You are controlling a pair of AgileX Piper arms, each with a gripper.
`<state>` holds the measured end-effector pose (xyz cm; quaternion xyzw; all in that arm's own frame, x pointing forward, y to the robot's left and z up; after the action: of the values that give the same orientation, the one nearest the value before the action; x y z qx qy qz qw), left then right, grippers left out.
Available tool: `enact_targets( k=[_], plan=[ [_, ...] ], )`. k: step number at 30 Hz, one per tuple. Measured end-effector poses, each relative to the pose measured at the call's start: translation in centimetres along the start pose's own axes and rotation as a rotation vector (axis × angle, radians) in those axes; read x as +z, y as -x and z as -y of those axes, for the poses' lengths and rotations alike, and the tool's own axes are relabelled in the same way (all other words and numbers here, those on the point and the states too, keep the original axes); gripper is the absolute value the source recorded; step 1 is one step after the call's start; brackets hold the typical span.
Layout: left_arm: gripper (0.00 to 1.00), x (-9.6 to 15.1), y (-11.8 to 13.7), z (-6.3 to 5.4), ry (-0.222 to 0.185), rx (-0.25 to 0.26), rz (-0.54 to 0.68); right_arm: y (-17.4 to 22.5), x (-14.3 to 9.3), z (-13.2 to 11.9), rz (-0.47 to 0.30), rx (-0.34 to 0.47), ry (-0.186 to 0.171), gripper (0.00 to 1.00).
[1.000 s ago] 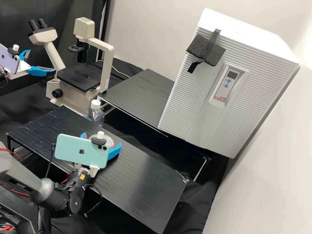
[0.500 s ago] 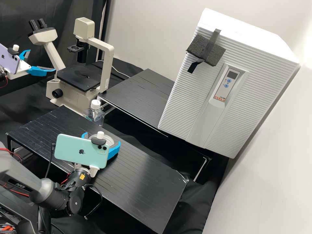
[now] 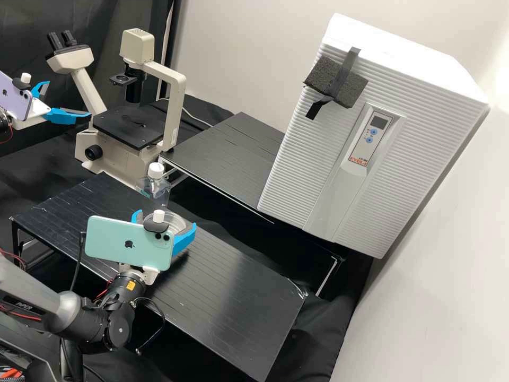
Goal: Open the petri dish lid.
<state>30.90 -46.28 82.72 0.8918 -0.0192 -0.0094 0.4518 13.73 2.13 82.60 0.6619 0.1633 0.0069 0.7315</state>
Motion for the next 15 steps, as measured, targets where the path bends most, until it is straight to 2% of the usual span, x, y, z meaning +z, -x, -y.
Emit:
enact_targets(
  k=[7, 15],
  plan=[
    [1.00, 0.0, 0.0, 0.0, 0.000, 0.000, 0.000, 0.2, 0.5, -0.8, 0.042, 0.083, -0.023, 0.00],
    [1.00, 0.0, 0.0, 0.0, 0.000, 0.000, 0.000, 1.3, 3.2, -2.5, 0.206, 0.259, -0.130, 0.00]
  ],
)
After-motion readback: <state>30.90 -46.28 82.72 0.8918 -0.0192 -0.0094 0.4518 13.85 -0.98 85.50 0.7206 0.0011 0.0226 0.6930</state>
